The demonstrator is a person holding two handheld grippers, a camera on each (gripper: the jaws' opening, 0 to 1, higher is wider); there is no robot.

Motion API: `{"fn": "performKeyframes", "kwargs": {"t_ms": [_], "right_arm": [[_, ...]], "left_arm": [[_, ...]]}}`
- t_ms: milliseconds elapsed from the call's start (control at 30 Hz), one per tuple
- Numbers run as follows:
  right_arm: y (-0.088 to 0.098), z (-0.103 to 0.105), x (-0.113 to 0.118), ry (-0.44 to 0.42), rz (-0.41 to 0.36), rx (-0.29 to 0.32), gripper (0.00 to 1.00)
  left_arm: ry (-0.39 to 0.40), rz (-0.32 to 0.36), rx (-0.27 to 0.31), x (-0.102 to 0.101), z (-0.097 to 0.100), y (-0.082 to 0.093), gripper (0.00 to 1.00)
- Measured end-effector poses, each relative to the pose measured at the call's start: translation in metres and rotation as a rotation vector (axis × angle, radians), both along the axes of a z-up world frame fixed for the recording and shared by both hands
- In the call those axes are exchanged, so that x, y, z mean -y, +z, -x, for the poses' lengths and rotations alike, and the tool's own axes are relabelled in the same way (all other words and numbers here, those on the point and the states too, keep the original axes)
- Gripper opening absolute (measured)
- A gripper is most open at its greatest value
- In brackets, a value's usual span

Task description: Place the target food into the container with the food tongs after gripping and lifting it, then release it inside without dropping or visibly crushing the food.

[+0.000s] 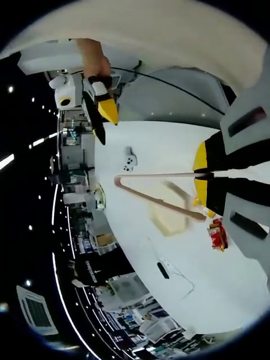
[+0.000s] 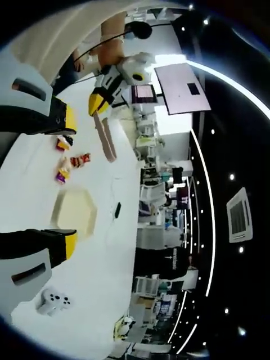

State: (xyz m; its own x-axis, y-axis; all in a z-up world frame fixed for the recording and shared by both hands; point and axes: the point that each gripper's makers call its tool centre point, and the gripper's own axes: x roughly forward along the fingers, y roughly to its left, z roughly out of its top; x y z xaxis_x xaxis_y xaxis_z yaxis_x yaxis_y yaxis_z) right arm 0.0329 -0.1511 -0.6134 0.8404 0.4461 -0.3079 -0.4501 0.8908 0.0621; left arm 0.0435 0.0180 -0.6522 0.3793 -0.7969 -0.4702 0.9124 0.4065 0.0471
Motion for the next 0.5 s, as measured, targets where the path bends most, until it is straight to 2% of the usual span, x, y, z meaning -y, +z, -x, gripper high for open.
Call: {"fn": "performKeyframes", "kwargs": {"t_ms": [167,500], "right_arm": [[-0.001,0.000,-0.004,0.015,0.010,0.001,0.69],[-0.002,0.001,-0.010,0.035,-0.008,-0.007,0.69]], "left_arm": [[-0.003,0.066,-0.021,0.004,0.002,0.011,0.00],[-0.049,0.130,-0.016,0.013,0.007,0.030,0.00]]}}
